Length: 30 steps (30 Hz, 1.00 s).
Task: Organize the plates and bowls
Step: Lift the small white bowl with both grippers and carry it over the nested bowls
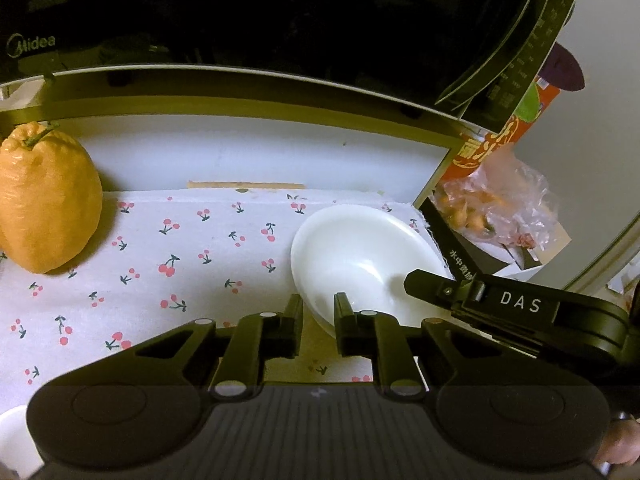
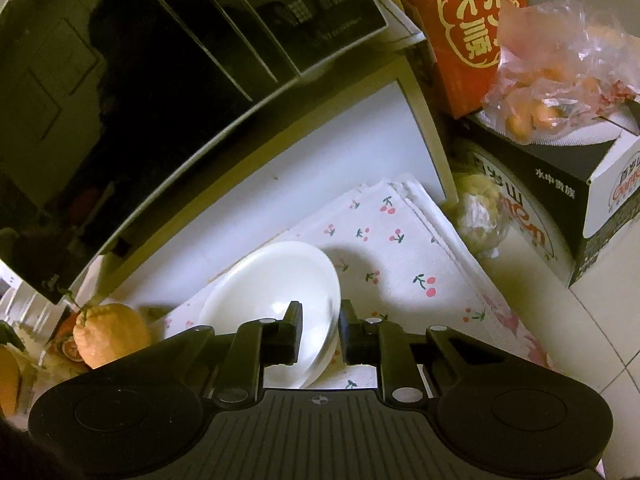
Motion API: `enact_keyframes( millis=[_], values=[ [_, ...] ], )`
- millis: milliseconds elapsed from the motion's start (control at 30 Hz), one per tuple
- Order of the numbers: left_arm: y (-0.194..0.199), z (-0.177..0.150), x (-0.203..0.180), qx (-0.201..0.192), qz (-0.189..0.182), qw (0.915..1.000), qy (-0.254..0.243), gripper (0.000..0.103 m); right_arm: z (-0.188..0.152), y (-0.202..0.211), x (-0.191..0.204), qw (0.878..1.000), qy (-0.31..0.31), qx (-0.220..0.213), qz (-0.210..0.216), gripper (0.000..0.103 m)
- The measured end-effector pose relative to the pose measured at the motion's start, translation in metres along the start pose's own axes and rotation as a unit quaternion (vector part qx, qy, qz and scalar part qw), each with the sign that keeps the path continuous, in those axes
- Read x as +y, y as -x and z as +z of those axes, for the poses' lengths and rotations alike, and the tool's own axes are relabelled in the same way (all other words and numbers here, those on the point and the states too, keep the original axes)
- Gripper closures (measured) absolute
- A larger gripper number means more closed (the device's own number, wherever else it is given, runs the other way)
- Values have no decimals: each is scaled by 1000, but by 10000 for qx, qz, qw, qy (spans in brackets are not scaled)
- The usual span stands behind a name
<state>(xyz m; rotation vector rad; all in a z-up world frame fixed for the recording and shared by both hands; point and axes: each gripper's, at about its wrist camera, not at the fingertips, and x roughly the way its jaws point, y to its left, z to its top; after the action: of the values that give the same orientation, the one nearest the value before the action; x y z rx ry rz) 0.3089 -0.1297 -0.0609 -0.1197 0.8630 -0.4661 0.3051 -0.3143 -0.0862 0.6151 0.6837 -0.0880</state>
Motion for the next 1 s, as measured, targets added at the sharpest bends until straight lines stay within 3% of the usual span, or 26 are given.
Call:
enact_keyframes(
  millis=[633, 1000],
  values=[
    [55, 0, -13, -214, -87, 9997, -60, 89, 4, 48, 14, 9995, -141, -191, 206, 85],
    [95, -9, -3, -374, -170, 9990, 170, 89, 0, 82, 53, 9994, 203, -242, 161, 84]
  ],
)
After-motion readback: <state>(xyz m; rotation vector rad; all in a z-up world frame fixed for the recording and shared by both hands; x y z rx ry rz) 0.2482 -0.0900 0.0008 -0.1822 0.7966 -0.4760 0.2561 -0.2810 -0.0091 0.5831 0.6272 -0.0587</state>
